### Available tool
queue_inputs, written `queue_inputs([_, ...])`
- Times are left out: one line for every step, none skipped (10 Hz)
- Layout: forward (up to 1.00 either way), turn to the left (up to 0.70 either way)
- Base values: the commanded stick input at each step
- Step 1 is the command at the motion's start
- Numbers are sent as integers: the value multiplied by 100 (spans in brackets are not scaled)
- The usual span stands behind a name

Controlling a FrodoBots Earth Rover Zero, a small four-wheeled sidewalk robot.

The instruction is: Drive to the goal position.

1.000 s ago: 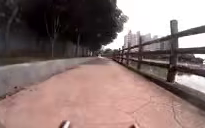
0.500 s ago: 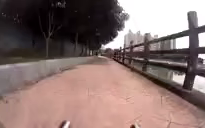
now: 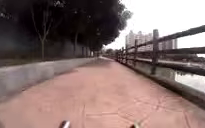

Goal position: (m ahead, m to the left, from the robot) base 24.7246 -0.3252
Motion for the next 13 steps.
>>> queue_inputs([100, -40])
queue_inputs([100, -40])
queue_inputs([100, -39])
queue_inputs([100, -37])
queue_inputs([100, 0])
queue_inputs([100, 0])
queue_inputs([100, 0])
queue_inputs([100, 0])
queue_inputs([100, 0])
queue_inputs([100, 0])
queue_inputs([100, 0])
queue_inputs([100, 0])
queue_inputs([100, 0])
